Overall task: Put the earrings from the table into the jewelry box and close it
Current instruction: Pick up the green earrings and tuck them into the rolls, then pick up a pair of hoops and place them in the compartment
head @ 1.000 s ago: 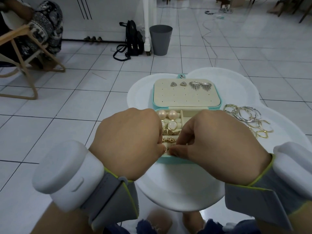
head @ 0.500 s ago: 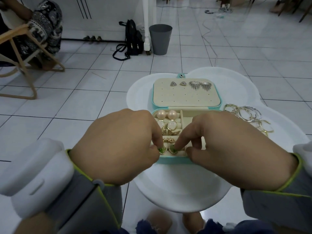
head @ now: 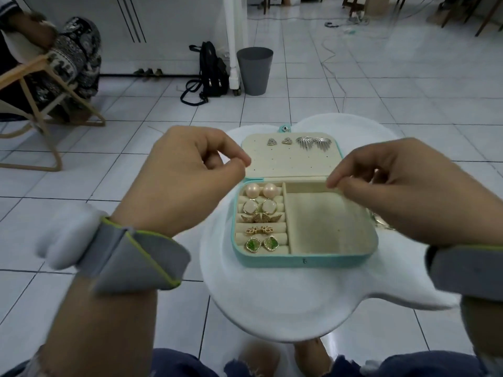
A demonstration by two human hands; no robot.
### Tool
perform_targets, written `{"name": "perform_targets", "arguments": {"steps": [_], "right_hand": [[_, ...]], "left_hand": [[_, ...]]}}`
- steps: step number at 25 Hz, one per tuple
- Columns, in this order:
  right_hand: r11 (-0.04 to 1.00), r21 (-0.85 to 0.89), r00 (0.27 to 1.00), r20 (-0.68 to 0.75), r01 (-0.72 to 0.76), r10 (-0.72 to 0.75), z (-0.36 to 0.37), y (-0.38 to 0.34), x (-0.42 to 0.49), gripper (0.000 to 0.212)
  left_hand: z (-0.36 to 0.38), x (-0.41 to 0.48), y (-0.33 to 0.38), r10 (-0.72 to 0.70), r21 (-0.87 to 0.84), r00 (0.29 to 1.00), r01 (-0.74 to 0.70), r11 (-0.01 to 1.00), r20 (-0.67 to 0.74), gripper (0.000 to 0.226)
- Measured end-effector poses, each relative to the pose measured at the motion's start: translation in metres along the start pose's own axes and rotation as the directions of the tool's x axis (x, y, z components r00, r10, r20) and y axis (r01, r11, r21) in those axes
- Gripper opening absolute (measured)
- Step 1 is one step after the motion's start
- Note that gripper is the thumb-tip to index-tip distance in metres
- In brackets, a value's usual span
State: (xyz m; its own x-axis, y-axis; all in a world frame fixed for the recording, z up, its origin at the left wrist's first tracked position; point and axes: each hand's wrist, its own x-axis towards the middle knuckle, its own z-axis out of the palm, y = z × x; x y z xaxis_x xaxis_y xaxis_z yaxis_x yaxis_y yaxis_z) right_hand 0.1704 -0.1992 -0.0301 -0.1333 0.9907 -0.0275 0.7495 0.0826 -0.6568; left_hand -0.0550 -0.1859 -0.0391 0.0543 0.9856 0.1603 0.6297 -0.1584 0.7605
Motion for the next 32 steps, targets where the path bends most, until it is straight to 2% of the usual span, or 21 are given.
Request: {"name": "perform_targets", "arguments": {"steps": [3,6,10,13,15,18,21,23,25,28,32], "right_hand": [[0.995,0.032,0.987,-0.129,-0.097,0.101,-0.017,0.034,0.004,0.017],[0.976,0.025,0.956,-0.196,-0.216,0.217,-0.032,0.066,0.002,0.014],[0.964,0.013,0.95,-0.167,-0.267,0.265,-0.043,0.09,-0.01,0.007],[0.973,-0.045,0.97,-0.102,-0.226,0.22,-0.041,0.096,-0.019,0.01],[0.981,-0.089,0.984,-0.044,-0.175,0.172,-0.036,0.096,-0.021,0.008],[0.975,-0.14,0.984,-0.056,-0.174,0.168,-0.036,0.103,-0.021,0.007],[0.968,-0.112,0.965,-0.162,-0.226,0.206,-0.042,0.111,-0.018,0.005],[0.967,-0.065,0.95,-0.211,-0.246,0.228,-0.045,0.114,-0.018,0.003],[0.969,-0.034,0.944,-0.237,-0.245,0.23,-0.045,0.115,-0.017,0.003],[0.969,-0.012,0.942,-0.238,-0.245,0.235,-0.047,0.117,-0.015,0.005],[0.969,-0.046,0.959,-0.167,-0.242,0.231,-0.044,0.112,-0.013,0.008]], "left_hand": [[0.03,0.012,0.002,-0.011,-0.044,0.998,0.008,0.999,-0.064,0.016],[0.057,0.017,0.018,0.046,-0.036,0.999,-0.047,0.998,-0.026,0.013],[0.091,0.017,0.048,0.222,0.108,0.971,-0.231,0.967,0.085,0.011],[0.115,0.017,0.066,0.221,0.287,0.948,-0.283,0.915,0.23,0.016],[0.13,0.015,0.074,0.219,0.434,0.941,-0.315,0.844,0.256,0.018],[0.153,0.012,0.081,0.168,0.605,0.961,-0.269,0.75,0.22,0.024],[0.166,0.012,0.085,0.108,0.662,0.977,-0.205,0.721,0.184,0.019],[0.17,0.013,0.087,0.094,0.657,0.978,-0.195,0.729,0.185,0.017],[0.165,0.015,0.086,0.09,0.593,0.977,-0.189,0.783,0.192,0.017],[0.149,0.021,0.081,0.038,0.324,0.982,-0.096,0.941,0.183,0.016],[0.135,0.031,0.074,-0.023,0.158,0.993,0.005,0.987,0.113,0.015]]}}
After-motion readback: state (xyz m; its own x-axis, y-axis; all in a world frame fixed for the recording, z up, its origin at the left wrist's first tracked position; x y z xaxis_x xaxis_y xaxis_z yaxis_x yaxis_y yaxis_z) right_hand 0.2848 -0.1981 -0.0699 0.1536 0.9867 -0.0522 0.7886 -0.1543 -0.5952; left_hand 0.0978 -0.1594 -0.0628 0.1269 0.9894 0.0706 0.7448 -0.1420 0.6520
